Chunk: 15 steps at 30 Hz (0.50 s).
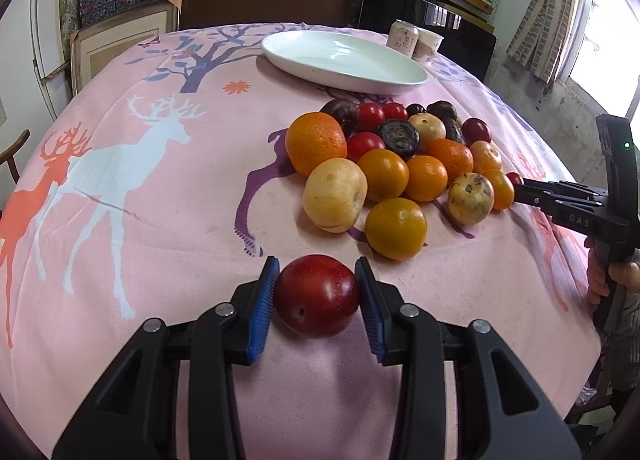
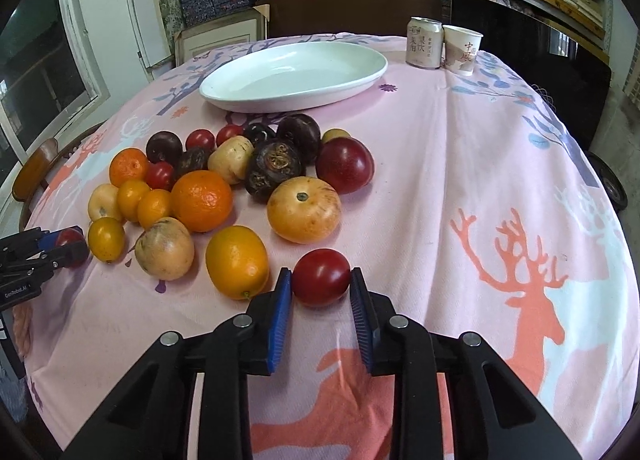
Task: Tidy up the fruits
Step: 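Carry both cherry tomatoes over the white plate and open both tools to drop them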
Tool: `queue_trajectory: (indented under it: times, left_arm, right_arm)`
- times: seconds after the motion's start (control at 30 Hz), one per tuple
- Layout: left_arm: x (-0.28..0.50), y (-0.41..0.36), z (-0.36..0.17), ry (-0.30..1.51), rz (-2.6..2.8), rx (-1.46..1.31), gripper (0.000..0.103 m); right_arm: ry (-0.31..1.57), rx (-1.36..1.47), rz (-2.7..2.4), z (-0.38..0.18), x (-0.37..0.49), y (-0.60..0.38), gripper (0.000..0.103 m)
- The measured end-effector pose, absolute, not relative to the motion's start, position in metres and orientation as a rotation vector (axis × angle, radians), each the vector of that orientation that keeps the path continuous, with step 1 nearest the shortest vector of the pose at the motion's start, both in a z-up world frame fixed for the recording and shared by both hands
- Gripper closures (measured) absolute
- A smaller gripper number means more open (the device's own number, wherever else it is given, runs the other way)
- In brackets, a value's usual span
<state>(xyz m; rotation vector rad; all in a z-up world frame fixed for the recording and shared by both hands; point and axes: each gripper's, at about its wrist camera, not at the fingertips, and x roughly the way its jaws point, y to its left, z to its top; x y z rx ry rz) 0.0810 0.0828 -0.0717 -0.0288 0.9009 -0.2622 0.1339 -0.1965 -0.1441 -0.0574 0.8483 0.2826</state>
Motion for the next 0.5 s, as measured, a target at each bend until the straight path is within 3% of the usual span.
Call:
queue_trajectory:
  times: [0.27,0.5]
  left_arm:
    - [0.091,0.078,-0.047,0.867,-0.307,-0.05,0.065]
    - [0.189,0.052,0.013,0.772,-0.304,-0.047,0.065]
  right_arm:
    - [0.772,0.031,0.281,-0.112,0.135,-0.217,0.074]
    - [0.657,0.07,0.306,-0.051,0.199,-0.201,0.074]
